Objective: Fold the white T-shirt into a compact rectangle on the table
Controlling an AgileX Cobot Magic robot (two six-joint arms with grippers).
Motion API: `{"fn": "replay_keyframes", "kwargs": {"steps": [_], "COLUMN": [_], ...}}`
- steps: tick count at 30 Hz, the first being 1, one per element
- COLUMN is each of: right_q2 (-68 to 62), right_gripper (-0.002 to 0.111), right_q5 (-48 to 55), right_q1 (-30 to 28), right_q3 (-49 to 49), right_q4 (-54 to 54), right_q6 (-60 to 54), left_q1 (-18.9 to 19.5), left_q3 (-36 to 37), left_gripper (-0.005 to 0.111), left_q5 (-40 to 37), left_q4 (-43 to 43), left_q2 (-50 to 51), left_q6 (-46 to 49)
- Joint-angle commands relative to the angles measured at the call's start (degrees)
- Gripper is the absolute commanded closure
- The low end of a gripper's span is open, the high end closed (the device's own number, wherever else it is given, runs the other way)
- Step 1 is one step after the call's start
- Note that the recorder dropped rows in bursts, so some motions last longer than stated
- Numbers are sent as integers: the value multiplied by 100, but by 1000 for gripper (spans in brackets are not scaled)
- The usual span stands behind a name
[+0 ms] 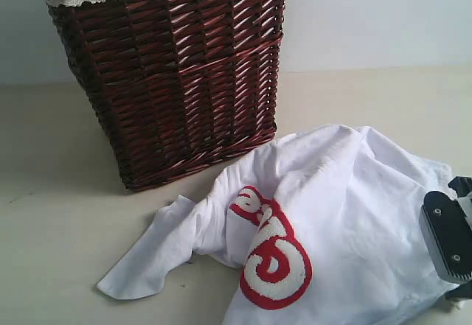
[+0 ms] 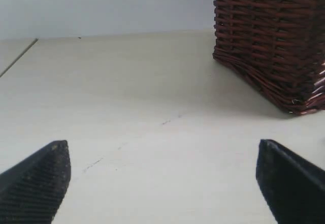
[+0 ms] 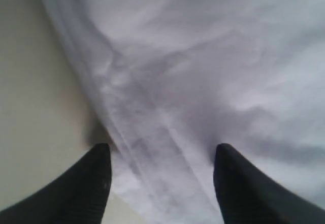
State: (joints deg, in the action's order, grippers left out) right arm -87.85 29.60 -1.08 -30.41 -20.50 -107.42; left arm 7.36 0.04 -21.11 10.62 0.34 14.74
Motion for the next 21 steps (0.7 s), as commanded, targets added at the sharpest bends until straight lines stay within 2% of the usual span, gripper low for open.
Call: {"fn": "replay_keyframes", "kwargs": {"steps": [1, 5, 6, 9, 12, 17, 21], "right_q2": [-90, 18, 62, 275, 624, 1183, 1185], "right_gripper": [65, 105, 108, 108, 108, 108, 108], "right_q5": [-720, -852, -852, -949, -760, 1707, 3019], "right_q1": [-26, -26, -26, -26, -26, -26, -26], "right_q3": [29, 29, 29, 29, -33, -265, -265], "right_q4": [-591, -957, -1002, -1212, -1882, -3310, -4428], "right_q6": [-130, -242, -242, -242, -295, -1392, -1392], "left_q1": [16, 16, 16, 16, 16, 16, 16], "left_q3": [-4, -4, -4, -4, -4, -4, -4], "left_gripper": [13, 13, 13, 13, 13, 13, 13], "left_q5": [28, 28, 28, 28, 28, 28, 28], "left_q4": [40, 40, 40, 40, 40, 40, 40], "left_q2": [-34, -34, -34, -34, -34, -34, -34], "left_q6": [-20, -20, -20, -20, -20, -20, -20]}}
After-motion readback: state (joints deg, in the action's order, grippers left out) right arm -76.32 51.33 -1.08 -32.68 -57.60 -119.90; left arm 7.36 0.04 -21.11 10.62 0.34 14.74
